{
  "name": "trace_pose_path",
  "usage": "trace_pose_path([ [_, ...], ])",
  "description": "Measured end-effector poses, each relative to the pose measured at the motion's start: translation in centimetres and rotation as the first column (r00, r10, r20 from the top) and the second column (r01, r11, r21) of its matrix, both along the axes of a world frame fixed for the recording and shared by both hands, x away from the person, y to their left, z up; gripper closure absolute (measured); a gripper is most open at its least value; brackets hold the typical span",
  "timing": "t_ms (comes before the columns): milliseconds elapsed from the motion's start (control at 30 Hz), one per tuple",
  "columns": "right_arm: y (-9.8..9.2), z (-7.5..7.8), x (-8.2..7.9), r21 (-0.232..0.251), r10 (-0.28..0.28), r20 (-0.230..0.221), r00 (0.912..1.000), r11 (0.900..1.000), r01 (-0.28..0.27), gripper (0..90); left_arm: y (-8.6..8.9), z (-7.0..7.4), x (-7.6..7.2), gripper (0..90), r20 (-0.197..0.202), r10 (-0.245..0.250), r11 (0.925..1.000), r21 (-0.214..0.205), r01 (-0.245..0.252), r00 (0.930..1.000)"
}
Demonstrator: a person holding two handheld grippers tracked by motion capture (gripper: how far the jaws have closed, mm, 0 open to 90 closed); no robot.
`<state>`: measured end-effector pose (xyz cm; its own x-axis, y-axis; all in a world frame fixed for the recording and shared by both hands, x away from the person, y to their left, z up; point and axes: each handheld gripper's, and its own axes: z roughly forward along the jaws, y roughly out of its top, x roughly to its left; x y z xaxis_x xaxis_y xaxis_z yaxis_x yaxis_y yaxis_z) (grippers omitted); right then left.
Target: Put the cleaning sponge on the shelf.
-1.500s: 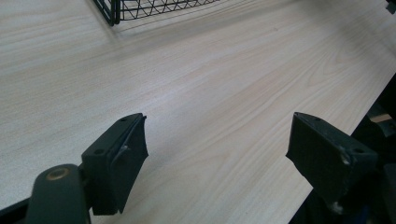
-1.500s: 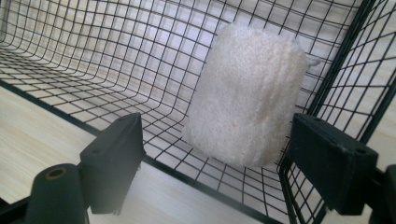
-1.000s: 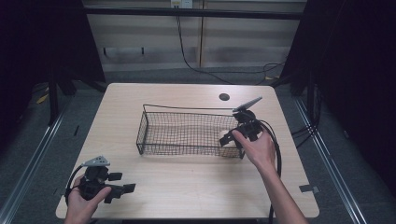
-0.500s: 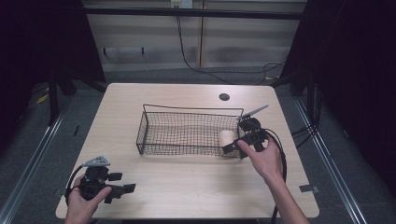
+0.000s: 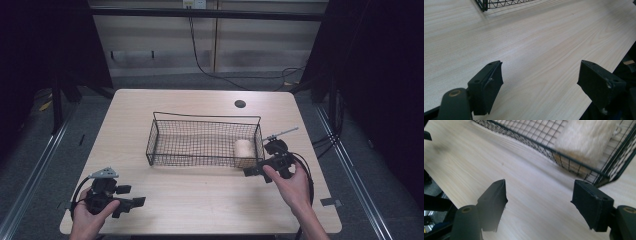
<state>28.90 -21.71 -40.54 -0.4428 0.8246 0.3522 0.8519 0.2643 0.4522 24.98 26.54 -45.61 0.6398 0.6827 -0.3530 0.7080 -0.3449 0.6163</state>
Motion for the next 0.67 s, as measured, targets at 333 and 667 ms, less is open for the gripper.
trace_pose_path([
  [333, -0.2, -1.7, -2.5, -0.028, 0.007, 0.022, 0.9997, 0.9996, -0.006, 28.4, 0.0, -0.1, 0.0, 19.4, -0.004, 0.006, 1.0, 0.004, -0.006, 1.0],
  [667, -2.1, -4.4, -3.0, -0.056, -0.037, 0.004, 0.9993, 0.9977, 0.038, 24.6, 0.0, -0.1, 0.0, 19.4, -0.002, 0.011, 0.9999, 0.001, -0.011, 0.9999],
])
